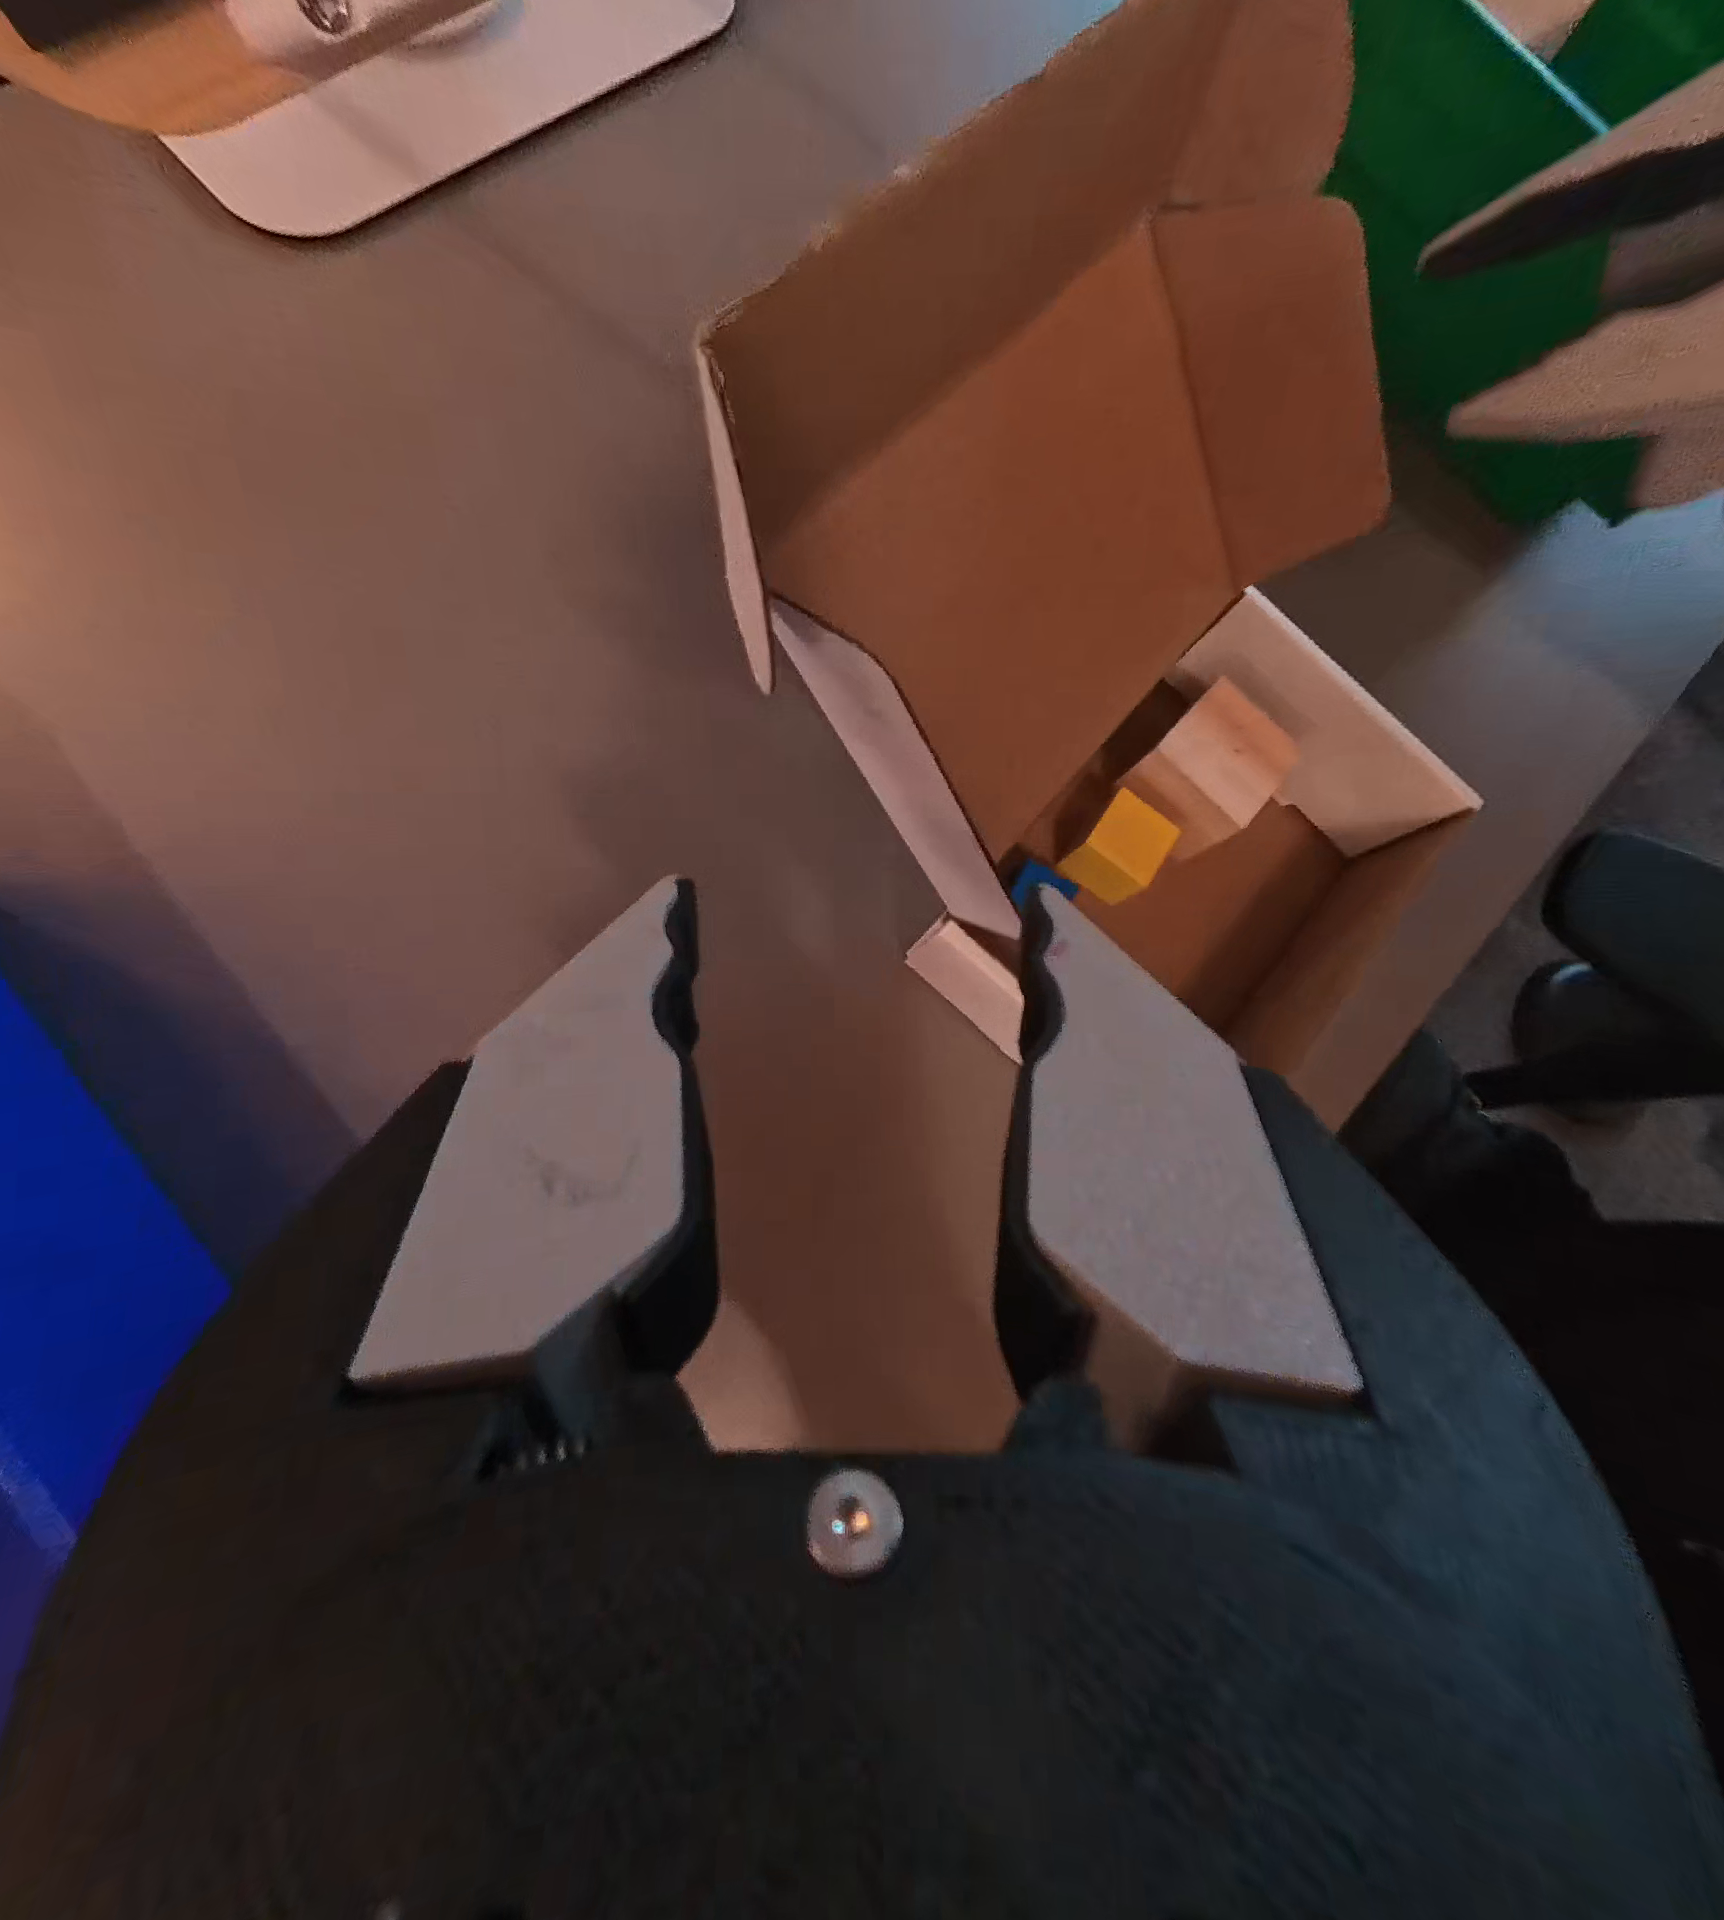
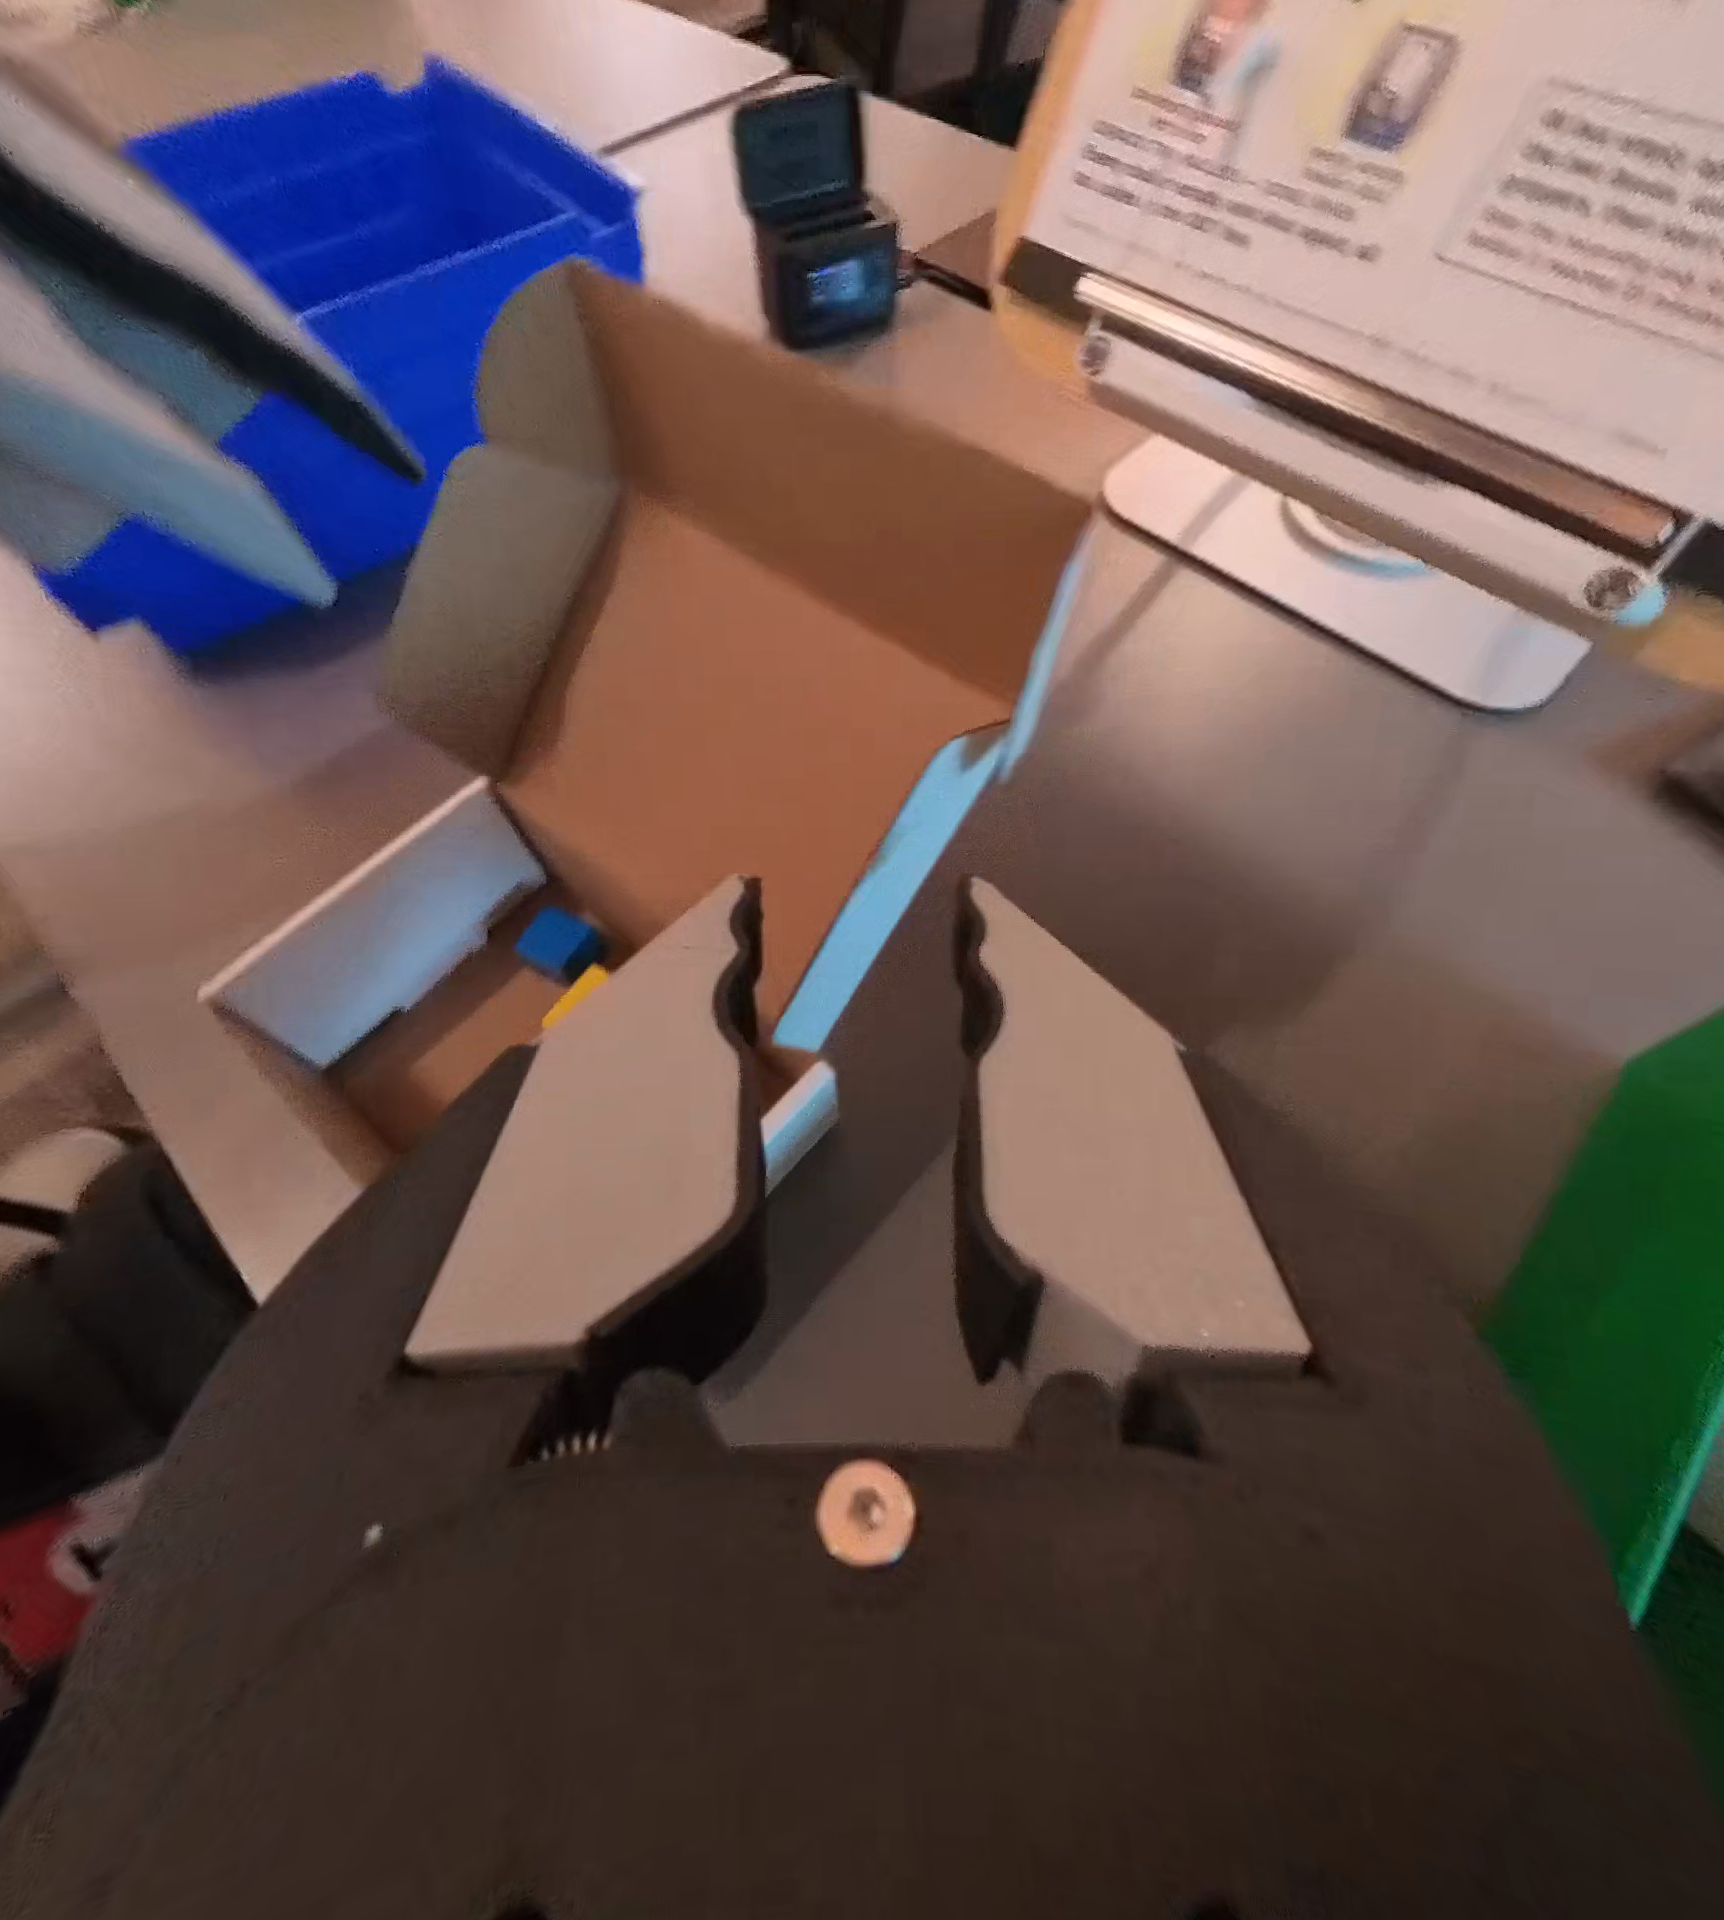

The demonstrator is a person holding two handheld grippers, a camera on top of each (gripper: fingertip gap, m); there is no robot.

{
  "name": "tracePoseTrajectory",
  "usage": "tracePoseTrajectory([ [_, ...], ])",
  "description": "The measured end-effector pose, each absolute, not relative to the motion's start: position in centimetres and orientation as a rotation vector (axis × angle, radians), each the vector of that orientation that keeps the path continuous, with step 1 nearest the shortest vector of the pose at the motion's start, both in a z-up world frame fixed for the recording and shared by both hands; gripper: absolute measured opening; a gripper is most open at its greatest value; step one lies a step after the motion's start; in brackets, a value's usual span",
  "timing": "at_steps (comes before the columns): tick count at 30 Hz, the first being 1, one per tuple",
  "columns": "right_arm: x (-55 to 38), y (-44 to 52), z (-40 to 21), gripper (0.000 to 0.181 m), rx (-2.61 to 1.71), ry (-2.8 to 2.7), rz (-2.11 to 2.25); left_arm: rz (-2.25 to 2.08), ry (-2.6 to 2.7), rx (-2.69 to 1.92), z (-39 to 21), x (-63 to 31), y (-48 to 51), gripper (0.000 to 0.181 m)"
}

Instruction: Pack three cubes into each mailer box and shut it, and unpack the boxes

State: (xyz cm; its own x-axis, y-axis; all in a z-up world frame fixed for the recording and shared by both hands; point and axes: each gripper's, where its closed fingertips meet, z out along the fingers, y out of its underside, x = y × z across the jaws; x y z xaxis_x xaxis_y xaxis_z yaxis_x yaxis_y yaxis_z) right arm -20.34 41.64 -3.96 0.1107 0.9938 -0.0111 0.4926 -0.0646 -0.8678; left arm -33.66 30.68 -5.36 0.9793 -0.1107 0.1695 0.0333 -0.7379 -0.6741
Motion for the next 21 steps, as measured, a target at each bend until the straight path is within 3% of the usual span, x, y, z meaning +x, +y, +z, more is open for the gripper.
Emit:
tracePoseTrajectory([
  [3, -21.6, 42.9, -3.9, 0.006, -1.747, -1.433, 0.962, -0.264, 0.081, -2.406, -5.7, -33.1, 31.9, 0.052],
  [7, -22.5, 43.2, -5.1, 0.015, -1.807, -1.442, 0.944, -0.258, 0.103, -2.437, -6.8, -32.3, 32.7, 0.049],
  [10, -22.6, 43.0, -5.7, 0.011, -1.801, -1.463, 0.914, -0.251, 0.095, -2.449, -7.6, -32.5, 32.9, 0.05],
  [12, -22.6, 42.9, -5.7, 0.01, -1.783, -1.477, 0.898, -0.256, 0.109, -2.441, -7.7, -32.1, 33.2, 0.033],
  [13, -22.5, 42.8, -5.7, 0.01, -1.771, -1.486, 0.877, -0.269, 0.131, -2.437, -7.7, -31.6, 33.2, 0.017],
  [21, -20.6, 40.1, -4.9, 0.012, -1.507, -1.49, 0.712, 0.176, 0.167, -2.168, -7.0, -30.0, 32.1, 0.016],
])
